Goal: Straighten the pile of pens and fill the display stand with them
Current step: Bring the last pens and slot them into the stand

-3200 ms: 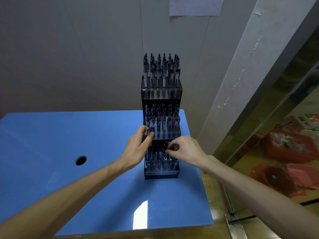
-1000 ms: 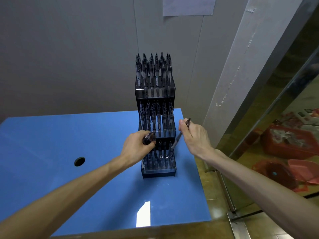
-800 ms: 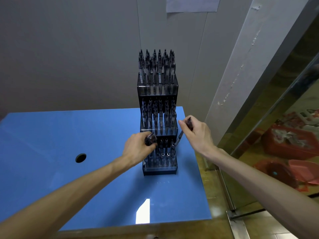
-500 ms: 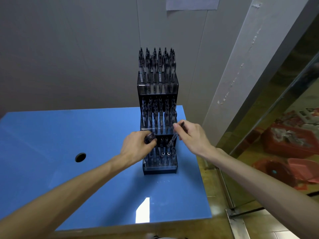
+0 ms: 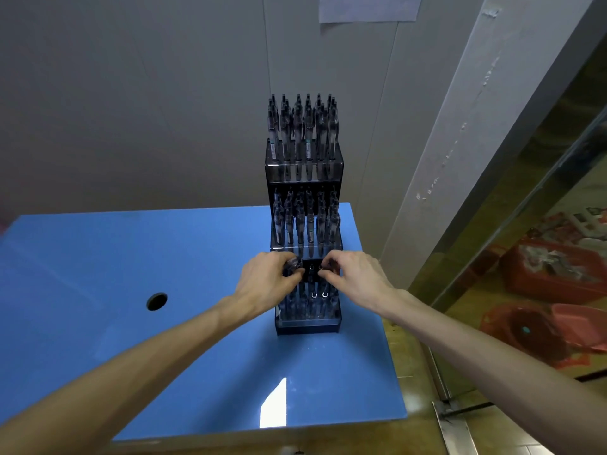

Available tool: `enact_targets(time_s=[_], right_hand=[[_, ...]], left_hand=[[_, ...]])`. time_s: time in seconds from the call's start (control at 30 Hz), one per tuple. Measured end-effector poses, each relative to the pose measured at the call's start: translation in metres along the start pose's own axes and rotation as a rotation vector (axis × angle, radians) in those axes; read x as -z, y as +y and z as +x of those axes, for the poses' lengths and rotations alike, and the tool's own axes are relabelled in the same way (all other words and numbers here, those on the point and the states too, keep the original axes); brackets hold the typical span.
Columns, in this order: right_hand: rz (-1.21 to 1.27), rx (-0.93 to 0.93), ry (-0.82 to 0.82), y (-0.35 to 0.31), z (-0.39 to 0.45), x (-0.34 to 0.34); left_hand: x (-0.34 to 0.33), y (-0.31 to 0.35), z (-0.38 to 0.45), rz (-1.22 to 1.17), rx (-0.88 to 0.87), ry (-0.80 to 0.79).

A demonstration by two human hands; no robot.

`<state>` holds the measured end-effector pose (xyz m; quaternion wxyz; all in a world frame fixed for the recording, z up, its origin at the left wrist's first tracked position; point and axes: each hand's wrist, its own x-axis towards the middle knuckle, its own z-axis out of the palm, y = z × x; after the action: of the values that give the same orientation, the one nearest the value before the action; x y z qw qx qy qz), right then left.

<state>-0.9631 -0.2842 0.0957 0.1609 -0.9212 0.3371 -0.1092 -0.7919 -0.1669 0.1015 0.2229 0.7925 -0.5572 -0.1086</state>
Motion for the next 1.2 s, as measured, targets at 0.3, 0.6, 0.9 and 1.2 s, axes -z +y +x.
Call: enact_targets(time_s=[0.3, 0.6, 0.9, 1.2], right_hand=[[-0.059, -0.001, -0.033, 0.000, 0.000, -0.003], [-0.016, -0.068, -0.056, 0.000, -0.002, -0.001], [0.017, -0.067, -0.041, 0.002, 0.000, -0.006], [0.063, -0.055, -0.103, 0.000, 0.002, -0.005]], left_hand=[[0.007, 0.001, 0.005, 0.053, -0.023, -0.042], [0.013, 0.008, 0.014, 0.082, -0.047, -0.072], [0.007, -0.004, 0.011, 0.093, -0.030, -0.125], [0.000, 0.002, 0.015, 0.161, -0.040, -0.139]])
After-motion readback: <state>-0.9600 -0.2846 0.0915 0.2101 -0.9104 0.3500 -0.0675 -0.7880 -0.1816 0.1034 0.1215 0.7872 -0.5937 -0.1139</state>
